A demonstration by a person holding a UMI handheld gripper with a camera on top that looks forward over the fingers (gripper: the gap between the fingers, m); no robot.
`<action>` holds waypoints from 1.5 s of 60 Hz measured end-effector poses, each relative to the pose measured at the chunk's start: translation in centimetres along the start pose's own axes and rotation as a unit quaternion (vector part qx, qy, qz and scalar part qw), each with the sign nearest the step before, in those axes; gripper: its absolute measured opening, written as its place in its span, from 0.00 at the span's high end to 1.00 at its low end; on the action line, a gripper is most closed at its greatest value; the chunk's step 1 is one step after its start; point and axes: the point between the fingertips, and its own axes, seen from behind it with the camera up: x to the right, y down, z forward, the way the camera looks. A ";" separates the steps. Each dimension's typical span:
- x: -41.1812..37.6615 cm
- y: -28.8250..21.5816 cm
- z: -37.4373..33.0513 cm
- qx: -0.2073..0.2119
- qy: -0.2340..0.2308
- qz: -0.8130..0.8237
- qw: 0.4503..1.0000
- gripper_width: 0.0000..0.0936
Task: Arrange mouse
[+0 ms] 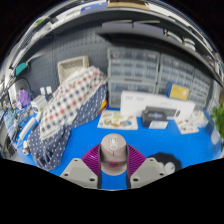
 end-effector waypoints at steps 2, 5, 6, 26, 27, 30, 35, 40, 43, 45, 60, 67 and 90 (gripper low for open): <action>1.2 -1.9 -1.0 0.018 0.002 -0.004 1.000 0.65; 3.2 -4.1 -2.1 0.040 0.008 -0.007 0.999 0.65; 4.0 -4.7 -2.5 0.044 0.009 -0.007 0.999 0.65; 18.8 1.1 -1.2 -0.004 0.045 0.019 0.999 0.66; 19.1 1.9 -0.9 -0.012 0.044 0.022 0.999 0.66; 20.2 4.2 0.1 -0.031 0.046 0.030 0.998 0.66; 21.1 8.2 1.5 -0.065 0.048 0.035 0.996 0.66; 21.5 10.9 2.5 -0.090 0.051 0.038 0.994 0.65; 21.3 12.0 2.9 -0.099 0.046 0.045 0.993 0.65; 21.2 12.6 3.3 -0.103 0.046 0.049 0.992 0.65; 20.5 14.1 4.0 -0.099 0.047 0.060 0.992 0.59; 20.7 14.1 4.0 -0.083 0.049 0.061 0.993 0.52; 19.0 11.6 0.5 -0.083 0.054 0.054 0.994 0.18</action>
